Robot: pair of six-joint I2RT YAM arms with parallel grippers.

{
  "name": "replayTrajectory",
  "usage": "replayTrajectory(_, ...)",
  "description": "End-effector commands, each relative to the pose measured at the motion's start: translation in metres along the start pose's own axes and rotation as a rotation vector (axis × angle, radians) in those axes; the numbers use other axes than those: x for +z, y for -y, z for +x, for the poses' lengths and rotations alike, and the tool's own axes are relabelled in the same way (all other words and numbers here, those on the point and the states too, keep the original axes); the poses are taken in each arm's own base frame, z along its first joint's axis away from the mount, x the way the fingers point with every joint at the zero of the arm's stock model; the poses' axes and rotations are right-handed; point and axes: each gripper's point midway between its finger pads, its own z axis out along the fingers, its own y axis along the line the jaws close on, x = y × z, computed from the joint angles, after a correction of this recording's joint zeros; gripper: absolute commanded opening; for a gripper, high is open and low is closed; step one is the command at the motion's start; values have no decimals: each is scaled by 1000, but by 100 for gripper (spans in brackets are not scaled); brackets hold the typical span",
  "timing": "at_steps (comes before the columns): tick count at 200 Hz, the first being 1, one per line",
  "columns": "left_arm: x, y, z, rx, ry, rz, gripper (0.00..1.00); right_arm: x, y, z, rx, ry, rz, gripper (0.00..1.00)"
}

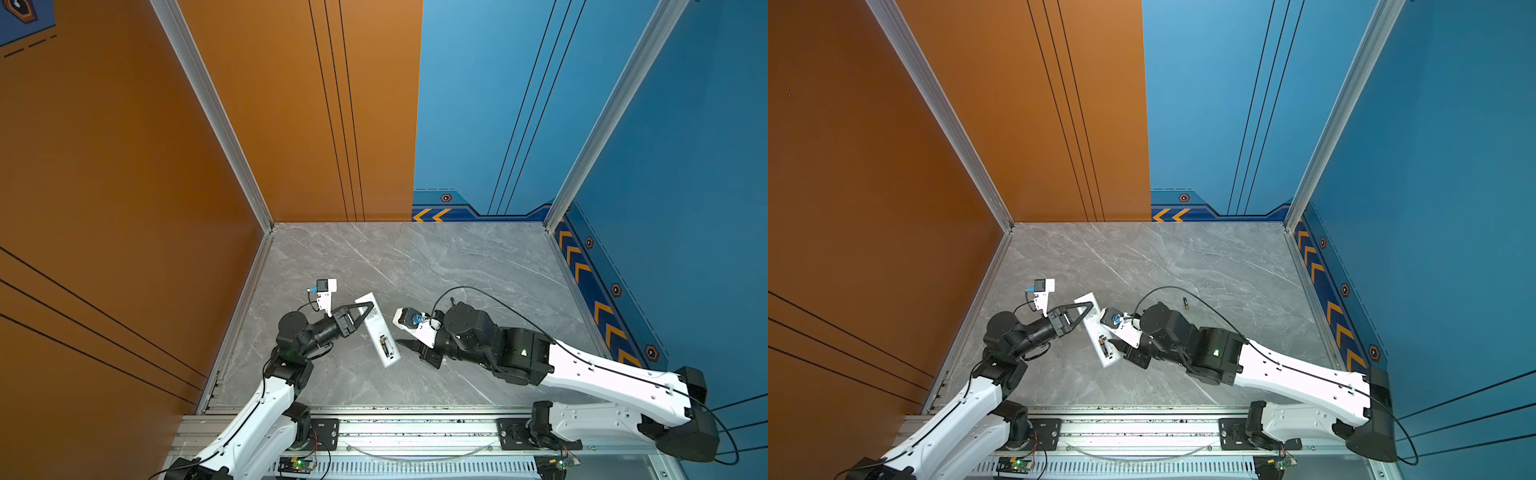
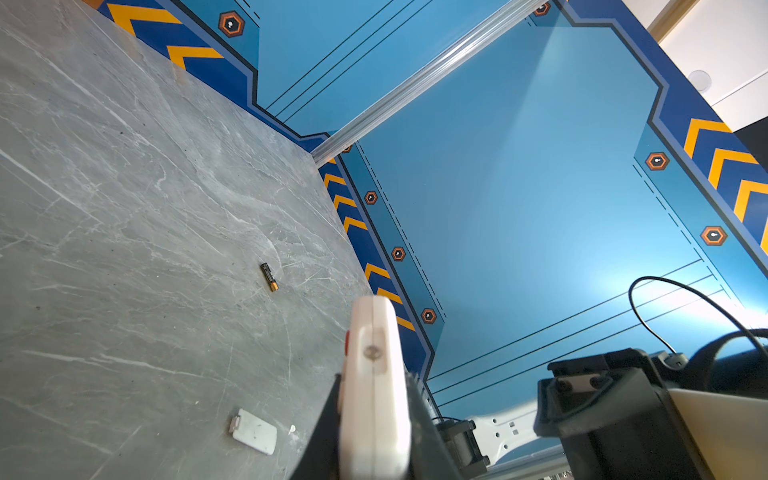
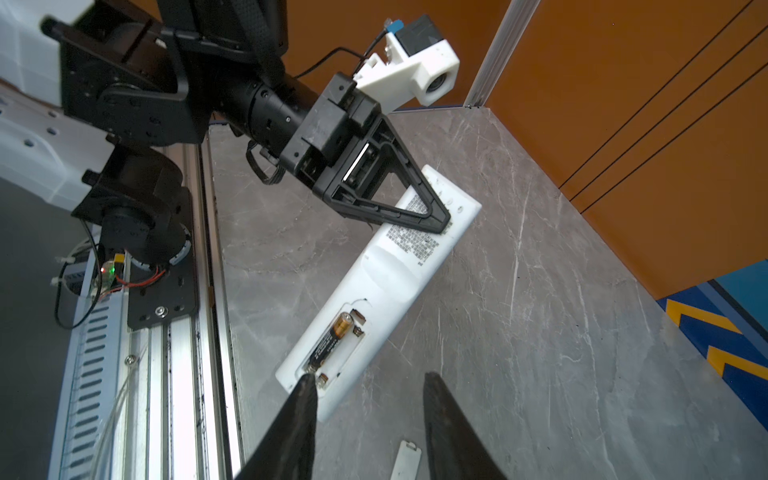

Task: Load the batteries into the remote control

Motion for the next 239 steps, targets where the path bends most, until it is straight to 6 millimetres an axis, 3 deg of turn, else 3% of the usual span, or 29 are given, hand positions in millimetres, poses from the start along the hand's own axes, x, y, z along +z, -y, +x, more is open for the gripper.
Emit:
replayTrajectory(1,0,22,-6,33,-16,68,0,-10,-11,18,-134,-100,-71,47)
replayTrajectory(44,-2,29,-2,32,-35,93,0,-6,-24,30,-282,-208,-121,43)
replayTrajectory(83,-1,30,1,28,-46,98,0,2,-32,22,-352,-214,-145,36)
replayTrajectory(148,-1,34,3,33,-52,108,0,22,-29,19,-434,-255,-124,30)
replayTrajectory(239,-1,35,5,35,-56,114,0,35,-30,21,-475,-286,-117,27)
